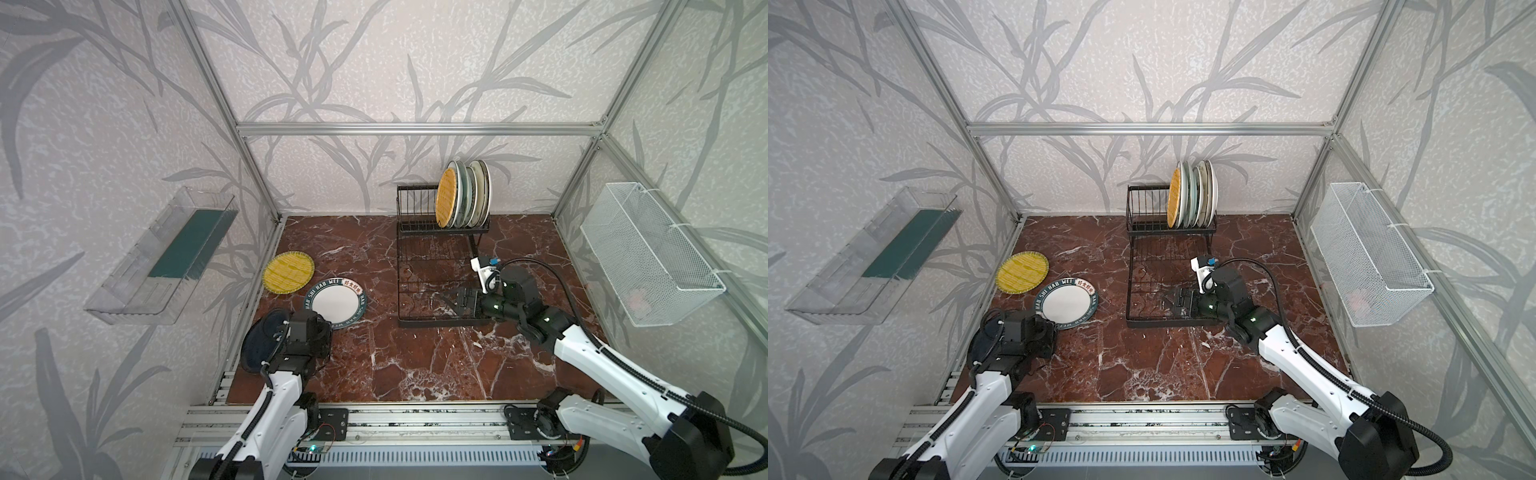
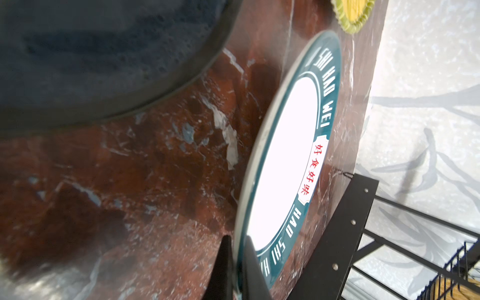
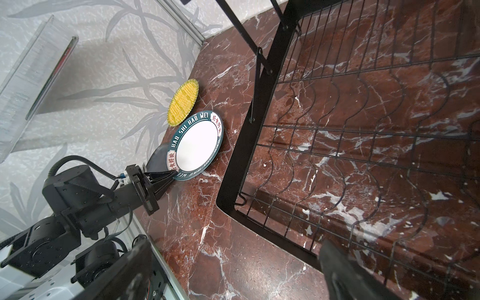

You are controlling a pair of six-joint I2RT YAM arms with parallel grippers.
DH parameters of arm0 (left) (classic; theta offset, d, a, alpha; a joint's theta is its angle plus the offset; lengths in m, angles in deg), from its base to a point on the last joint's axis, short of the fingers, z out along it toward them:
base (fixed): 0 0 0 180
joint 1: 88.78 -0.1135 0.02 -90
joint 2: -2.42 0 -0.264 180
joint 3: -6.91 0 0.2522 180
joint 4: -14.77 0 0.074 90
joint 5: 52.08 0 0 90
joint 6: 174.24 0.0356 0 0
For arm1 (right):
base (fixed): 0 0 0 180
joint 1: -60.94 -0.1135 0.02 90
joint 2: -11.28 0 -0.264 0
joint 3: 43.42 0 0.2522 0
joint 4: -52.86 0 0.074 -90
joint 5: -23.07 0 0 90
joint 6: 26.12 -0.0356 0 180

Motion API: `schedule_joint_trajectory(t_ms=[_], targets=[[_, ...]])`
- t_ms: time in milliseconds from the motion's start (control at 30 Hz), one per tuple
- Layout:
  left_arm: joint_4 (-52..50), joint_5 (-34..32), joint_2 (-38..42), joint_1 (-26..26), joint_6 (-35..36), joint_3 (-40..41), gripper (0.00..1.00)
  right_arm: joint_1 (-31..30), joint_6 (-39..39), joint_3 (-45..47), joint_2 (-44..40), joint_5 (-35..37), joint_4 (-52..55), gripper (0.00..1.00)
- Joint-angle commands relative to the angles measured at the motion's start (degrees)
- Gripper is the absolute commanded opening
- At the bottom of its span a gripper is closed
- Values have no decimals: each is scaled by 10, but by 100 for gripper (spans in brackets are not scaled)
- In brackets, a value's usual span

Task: Load plates into a dish rack
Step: Pick up the plate from the middle-left of the table.

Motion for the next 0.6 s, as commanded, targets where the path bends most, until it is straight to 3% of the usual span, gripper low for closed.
schedule_joint_trajectory(t_ms=[0,333,567], targets=[[-2,20,24,-2,35,-32,0,12,-2,-9,1,-17,-15,99],[38,88,13,-23,111,-130,0,43,5,-31,-2,-36,3,99],[7,248,-35,-55,220,-240,0,93,-1,-55,0,-83,20,99]])
